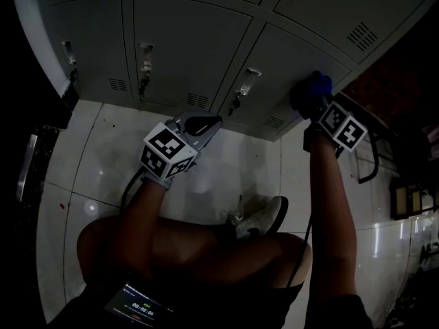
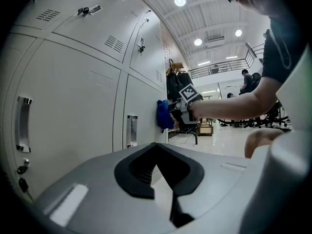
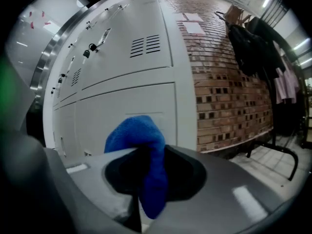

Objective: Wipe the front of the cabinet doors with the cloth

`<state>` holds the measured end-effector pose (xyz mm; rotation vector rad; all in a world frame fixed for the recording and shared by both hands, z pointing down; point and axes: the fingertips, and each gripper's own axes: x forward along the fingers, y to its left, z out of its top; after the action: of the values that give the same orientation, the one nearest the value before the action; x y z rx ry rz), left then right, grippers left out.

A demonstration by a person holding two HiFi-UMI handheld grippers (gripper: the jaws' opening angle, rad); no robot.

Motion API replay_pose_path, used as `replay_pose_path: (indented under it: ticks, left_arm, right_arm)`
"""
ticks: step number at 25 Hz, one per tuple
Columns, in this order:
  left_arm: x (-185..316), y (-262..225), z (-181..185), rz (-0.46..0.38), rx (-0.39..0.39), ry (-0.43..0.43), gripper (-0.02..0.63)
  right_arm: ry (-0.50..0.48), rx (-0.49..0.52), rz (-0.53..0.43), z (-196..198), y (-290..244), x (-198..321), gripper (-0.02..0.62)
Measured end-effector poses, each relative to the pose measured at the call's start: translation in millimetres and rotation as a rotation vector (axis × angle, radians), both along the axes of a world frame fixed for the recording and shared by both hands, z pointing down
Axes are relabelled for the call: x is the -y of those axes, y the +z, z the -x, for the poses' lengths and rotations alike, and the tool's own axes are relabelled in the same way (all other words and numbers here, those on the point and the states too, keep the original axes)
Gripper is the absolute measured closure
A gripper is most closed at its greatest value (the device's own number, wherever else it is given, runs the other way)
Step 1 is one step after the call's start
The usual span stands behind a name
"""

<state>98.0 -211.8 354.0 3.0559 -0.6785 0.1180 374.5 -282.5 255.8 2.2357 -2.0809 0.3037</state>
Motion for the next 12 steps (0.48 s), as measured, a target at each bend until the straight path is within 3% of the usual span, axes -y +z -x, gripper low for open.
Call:
replay_pose_path:
  ticks: [8,12]
  left_arm:
    - [0,2,-1,0.003,0.006,0.001,0.605]
    - [2,1,0,0.003,0.002,-0.002,0.604]
  right_arm:
    - [0.119,0.038,-0.012,-63,3,-17,0.518]
    - [0.126,0.027,-0.011,-60,6,-24,0.518]
